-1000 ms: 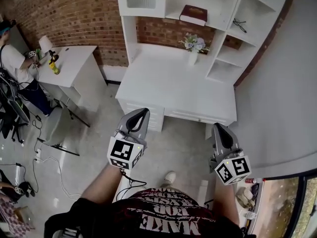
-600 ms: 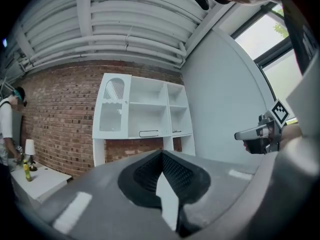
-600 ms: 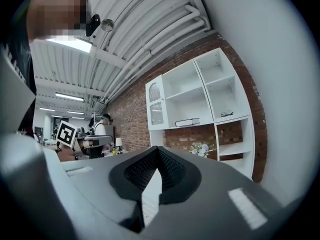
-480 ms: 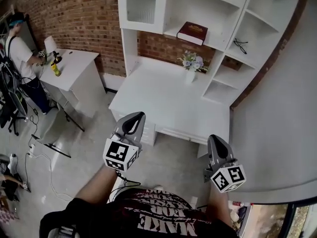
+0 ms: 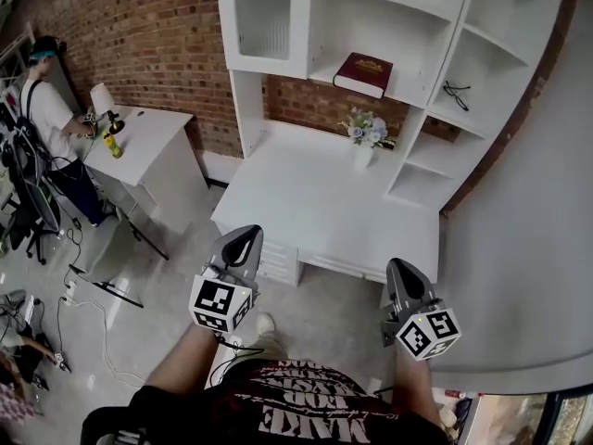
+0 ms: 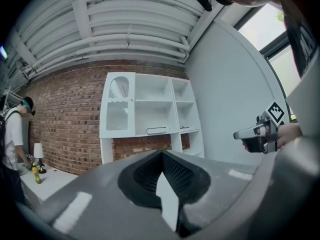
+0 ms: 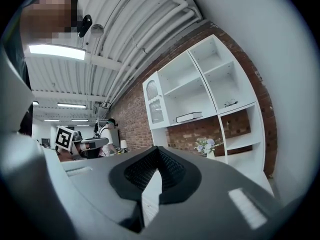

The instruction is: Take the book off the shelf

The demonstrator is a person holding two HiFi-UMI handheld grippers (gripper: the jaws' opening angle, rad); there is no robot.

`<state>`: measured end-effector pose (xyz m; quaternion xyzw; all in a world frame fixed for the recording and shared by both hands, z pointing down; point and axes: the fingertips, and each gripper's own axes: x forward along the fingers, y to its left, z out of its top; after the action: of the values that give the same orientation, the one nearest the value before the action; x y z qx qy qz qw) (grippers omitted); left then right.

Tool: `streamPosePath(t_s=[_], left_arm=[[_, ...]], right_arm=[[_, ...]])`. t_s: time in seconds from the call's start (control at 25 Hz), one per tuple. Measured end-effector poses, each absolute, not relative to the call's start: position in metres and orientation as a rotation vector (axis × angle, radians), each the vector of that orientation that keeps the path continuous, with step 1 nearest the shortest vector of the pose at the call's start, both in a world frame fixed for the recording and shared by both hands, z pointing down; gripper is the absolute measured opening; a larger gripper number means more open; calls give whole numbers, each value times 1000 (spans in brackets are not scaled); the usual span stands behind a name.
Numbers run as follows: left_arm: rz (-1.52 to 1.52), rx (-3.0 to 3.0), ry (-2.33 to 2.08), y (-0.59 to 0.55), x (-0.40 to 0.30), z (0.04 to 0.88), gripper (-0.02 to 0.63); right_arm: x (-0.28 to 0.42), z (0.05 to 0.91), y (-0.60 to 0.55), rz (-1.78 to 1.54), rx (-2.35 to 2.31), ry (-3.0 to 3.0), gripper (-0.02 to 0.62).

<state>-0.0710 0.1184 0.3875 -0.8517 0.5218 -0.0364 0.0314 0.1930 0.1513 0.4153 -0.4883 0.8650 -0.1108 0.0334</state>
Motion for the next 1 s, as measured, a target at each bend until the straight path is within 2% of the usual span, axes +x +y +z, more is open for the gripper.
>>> streamPosePath(t_s=[1.0], left_arm=[[-71, -2764, 1431, -84, -112, 396, 0]], right_arm=[[125, 413, -27, -406, -1622, 2585, 23]])
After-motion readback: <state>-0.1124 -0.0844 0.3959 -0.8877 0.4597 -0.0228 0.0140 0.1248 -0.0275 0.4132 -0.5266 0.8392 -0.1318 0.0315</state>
